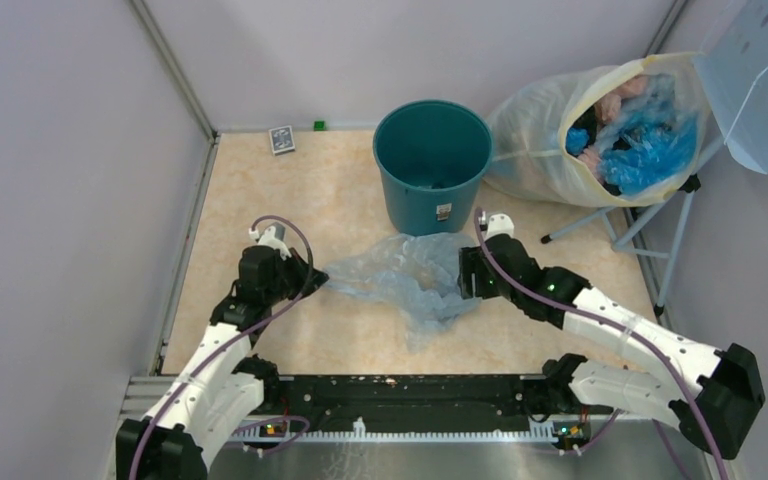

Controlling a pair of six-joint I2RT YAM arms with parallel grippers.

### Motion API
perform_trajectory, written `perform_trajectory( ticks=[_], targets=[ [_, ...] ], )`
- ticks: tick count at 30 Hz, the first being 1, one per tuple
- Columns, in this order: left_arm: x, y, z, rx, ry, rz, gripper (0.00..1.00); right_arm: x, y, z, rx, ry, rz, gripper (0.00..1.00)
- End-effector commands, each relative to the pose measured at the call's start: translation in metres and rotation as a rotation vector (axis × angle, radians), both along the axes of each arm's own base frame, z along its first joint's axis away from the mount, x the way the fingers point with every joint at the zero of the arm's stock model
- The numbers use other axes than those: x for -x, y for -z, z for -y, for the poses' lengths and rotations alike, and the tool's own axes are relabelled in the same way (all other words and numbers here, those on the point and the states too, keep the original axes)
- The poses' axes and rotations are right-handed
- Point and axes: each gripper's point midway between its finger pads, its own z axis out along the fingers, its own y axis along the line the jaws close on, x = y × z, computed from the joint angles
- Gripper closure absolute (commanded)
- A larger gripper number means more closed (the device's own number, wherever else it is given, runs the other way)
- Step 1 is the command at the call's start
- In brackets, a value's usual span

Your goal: Put the trash bags into the trash bin

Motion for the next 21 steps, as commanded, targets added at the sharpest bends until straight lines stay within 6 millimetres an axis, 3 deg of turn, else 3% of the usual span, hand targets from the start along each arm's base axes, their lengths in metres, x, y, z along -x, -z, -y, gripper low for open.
perform_trajectory(
  ticks=[1, 7, 10, 13, 16, 17, 18, 19, 21],
  targets=[
    [-0.009, -0.021, -0.005, -0.024, -0.02, 0.046, 1.0, -0.005, -0.028, -0.005, -0.064, -0.004, 0.06, 0.35],
    [-0.011, -0.034, -0.006, -0.029, -0.025, 0.066, 1.0, -0.013, -0.038, 0.035, 0.003, 0.208, 0.12, 0.23],
    [-0.013, -0.04, -0.007, -0.027, -0.032, 0.075, 1.0, -0.02, -0.035, 0.035, -0.002, 0.223, 0.133, 0.27],
    [-0.014, -0.044, -0.007, -0.026, -0.034, 0.082, 1.0, -0.026, -0.025, 0.023, -0.017, 0.203, 0.105, 0.35],
    [-0.015, -0.046, -0.007, -0.027, -0.037, 0.079, 1.0, -0.031, -0.017, 0.01, -0.022, 0.181, 0.073, 0.54],
    [-0.014, -0.047, -0.007, -0.027, -0.039, 0.076, 1.0, -0.032, -0.017, 0.007, -0.021, 0.175, 0.065, 0.67],
    [-0.014, -0.046, -0.008, -0.028, -0.04, 0.071, 1.0, -0.034, -0.023, 0.004, -0.027, 0.173, 0.065, 0.94],
    [-0.013, -0.045, -0.009, -0.033, -0.042, 0.062, 1.0, -0.034, -0.029, 0.004, -0.029, 0.176, 0.064, 1.0],
    [-0.011, -0.041, -0.011, -0.042, -0.053, 0.047, 1.0, -0.034, -0.048, 0.004, -0.06, 0.175, 0.091, 1.0]
  ],
)
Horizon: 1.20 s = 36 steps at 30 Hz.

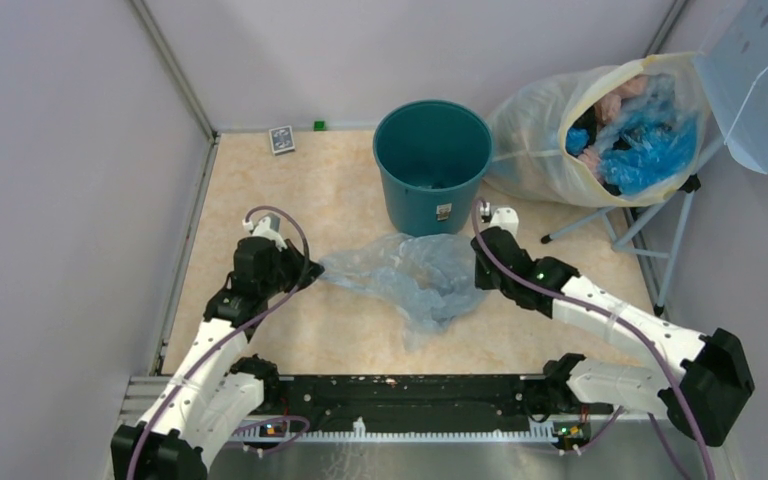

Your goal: Put the trash bags into the trash bin

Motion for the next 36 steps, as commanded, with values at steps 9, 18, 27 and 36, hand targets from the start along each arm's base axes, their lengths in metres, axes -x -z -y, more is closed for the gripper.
perform_trajectory(
  ticks=[9, 18, 27, 36],
  targets=[
    [0.004, 0.009, -0.007, -0.01, -0.037, -0.024, 1.0, -0.007, -0.148, 0.027, -0.158, 0.111, 0.297, 1.0],
    [0.003, 0.009, -0.007, -0.01, -0.042, -0.015, 1.0, -0.007, -0.118, 0.029, -0.053, 0.084, 0.22, 0.39],
    [0.002, 0.013, -0.008, -0.016, -0.045, -0.026, 1.0, -0.021, -0.047, 0.006, 0.006, -0.01, 0.057, 0.27],
    [0.0, 0.013, -0.011, -0.025, -0.063, -0.019, 1.0, -0.036, -0.007, -0.018, -0.028, -0.058, -0.056, 0.82]
  ],
)
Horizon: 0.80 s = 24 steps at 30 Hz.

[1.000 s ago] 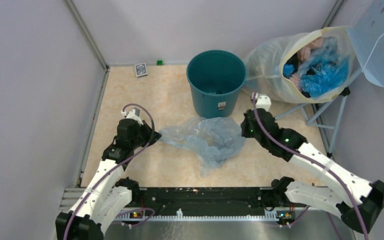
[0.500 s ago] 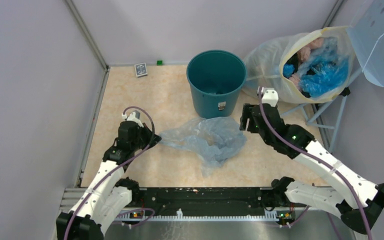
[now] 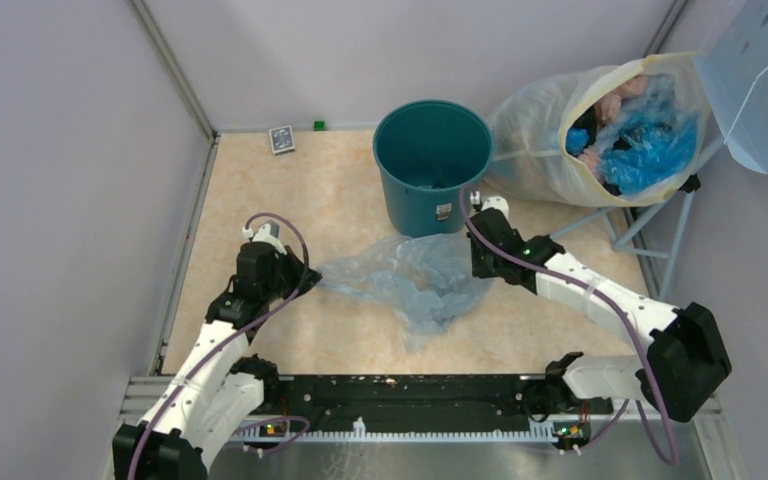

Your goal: Put the trash bags into the trash bin

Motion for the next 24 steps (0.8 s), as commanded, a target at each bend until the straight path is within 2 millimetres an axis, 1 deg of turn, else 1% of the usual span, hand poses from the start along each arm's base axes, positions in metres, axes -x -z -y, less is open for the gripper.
perform_trajectory(
  ticks=[1, 2, 4, 6, 8, 9, 13, 15, 16, 17, 19, 22, 24],
  targets=[
    [-0.008, -0.007, -0.003, -0.003, -0.022, 0.039, 1.0, -0.015, -0.019, -0.025, -0.111, -0.036, 0.033, 0.98],
    [-0.007, -0.006, -0.005, -0.011, -0.031, 0.029, 1.0, -0.014, -0.027, -0.026, -0.13, -0.039, 0.037, 1.0],
    [-0.008, -0.007, -0.011, -0.028, -0.06, 0.03, 1.0, -0.012, -0.053, -0.029, -0.19, -0.048, 0.061, 1.0],
    [-0.008, -0.009, -0.015, -0.033, -0.091, 0.042, 1.0, -0.008, -0.078, -0.025, -0.262, -0.039, 0.087, 1.0],
    [-0.008, -0.009, -0.019, -0.028, -0.12, 0.047, 1.0, -0.009, -0.104, -0.009, -0.351, 0.004, 0.118, 1.0],
    [-0.008, -0.009, -0.019, -0.023, -0.129, 0.045, 1.0, -0.01, -0.113, 0.0, -0.39, 0.027, 0.129, 1.0],
    [-0.005, 0.0, -0.025, -0.015, -0.174, 0.011, 1.0, -0.008, -0.143, 0.031, -0.545, 0.1, 0.178, 1.0],
    [-0.003, 0.005, -0.032, -0.023, -0.207, -0.017, 1.0, -0.007, -0.15, 0.05, -0.57, 0.158, 0.209, 1.0],
    [-0.002, 0.007, -0.035, -0.025, -0.221, -0.026, 1.0, -0.007, -0.151, 0.06, -0.564, 0.189, 0.221, 1.0],
    [-0.001, 0.009, -0.038, -0.025, -0.238, -0.037, 1.0, -0.008, -0.149, 0.071, -0.549, 0.225, 0.227, 1.0],
    [0.0, 0.009, -0.044, -0.021, -0.276, -0.046, 1.0, -0.009, -0.141, 0.086, -0.516, 0.269, 0.215, 1.0],
    [0.001, 0.001, -0.048, -0.003, -0.303, -0.028, 1.0, -0.008, -0.135, 0.107, -0.478, 0.348, 0.232, 1.0],
    [-0.001, -0.01, -0.046, 0.014, -0.29, 0.021, 1.0, -0.008, -0.135, 0.115, -0.459, 0.37, 0.261, 1.0]
  ],
)
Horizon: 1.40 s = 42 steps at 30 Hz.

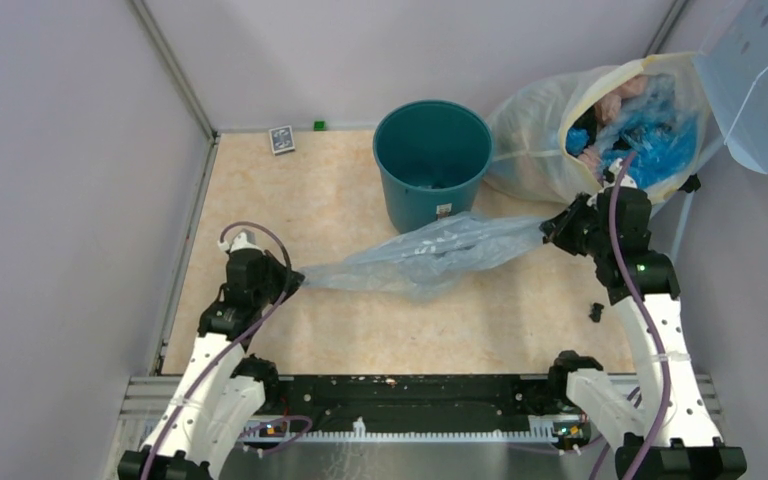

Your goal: Put the trash bags into the trash bin

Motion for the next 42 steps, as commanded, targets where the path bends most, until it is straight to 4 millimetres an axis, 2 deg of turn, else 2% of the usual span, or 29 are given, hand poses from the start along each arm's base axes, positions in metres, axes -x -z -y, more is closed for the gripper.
perform_trajectory(
  ticks=[1, 4, 7, 9, 11, 13, 15, 17, 20, 24, 27, 30, 32, 34, 38, 42],
  targets=[
    [-0.004, -0.019, -0.003, 0.012, -0.014, 0.09, 1.0, 0.002, -0.003, 0.017, 0.04, 0.054, 0.025, 1.0],
    [-0.007, -0.039, 0.008, 0.018, 0.068, 0.174, 1.0, 0.0, -0.002, 0.015, 0.041, 0.041, 0.024, 1.0],
    [-0.01, -0.06, 0.007, -0.01, 0.086, 0.213, 1.0, -0.002, -0.007, 0.017, 0.045, 0.053, 0.038, 1.0],
    [-0.008, -0.09, 0.013, -0.016, 0.14, 0.255, 1.0, -0.004, -0.012, 0.016, 0.048, 0.046, 0.047, 1.0],
    [-0.003, -0.129, 0.028, -0.003, 0.251, 0.334, 1.0, -0.005, -0.017, 0.011, 0.036, 0.013, 0.05, 1.0],
    [0.002, -0.163, 0.04, 0.028, 0.323, 0.41, 0.99, -0.005, -0.014, 0.005, 0.018, -0.019, 0.027, 1.0],
    [0.007, -0.186, 0.047, 0.056, 0.363, 0.462, 0.97, -0.004, -0.008, 0.003, 0.014, -0.026, -0.012, 1.0],
    [0.009, -0.2, 0.05, 0.077, 0.374, 0.488, 0.96, -0.003, 0.003, 0.011, 0.031, 0.018, -0.064, 1.0],
    [0.009, -0.209, 0.05, 0.081, 0.371, 0.499, 0.96, 0.0, 0.017, 0.018, 0.043, 0.065, -0.124, 1.0],
    [0.004, -0.226, 0.047, 0.034, 0.373, 0.504, 0.96, 0.006, 0.036, 0.005, -0.006, 0.006, -0.151, 1.0],
    [0.007, -0.264, 0.052, 0.019, 0.428, 0.54, 0.99, 0.008, 0.045, -0.009, -0.018, -0.08, -0.157, 0.96],
    [0.013, -0.285, 0.061, 0.063, 0.474, 0.557, 1.0, 0.012, 0.056, -0.023, 0.042, -0.177, -0.165, 0.96],
    [0.015, -0.287, 0.069, 0.126, 0.501, 0.56, 1.0, 0.014, 0.066, -0.032, 0.06, -0.227, -0.193, 1.0],
    [0.012, -0.276, 0.077, 0.191, 0.521, 0.526, 1.0, 0.016, 0.076, -0.035, 0.07, -0.222, -0.245, 1.0],
    [-0.011, -0.232, 0.074, 0.202, 0.466, 0.416, 1.0, 0.023, 0.089, -0.027, 0.06, -0.102, -0.327, 1.0],
    [-0.042, -0.186, 0.061, 0.116, 0.387, 0.339, 1.0, 0.037, 0.088, -0.051, -0.047, -0.203, -0.305, 0.98]
  ],
)
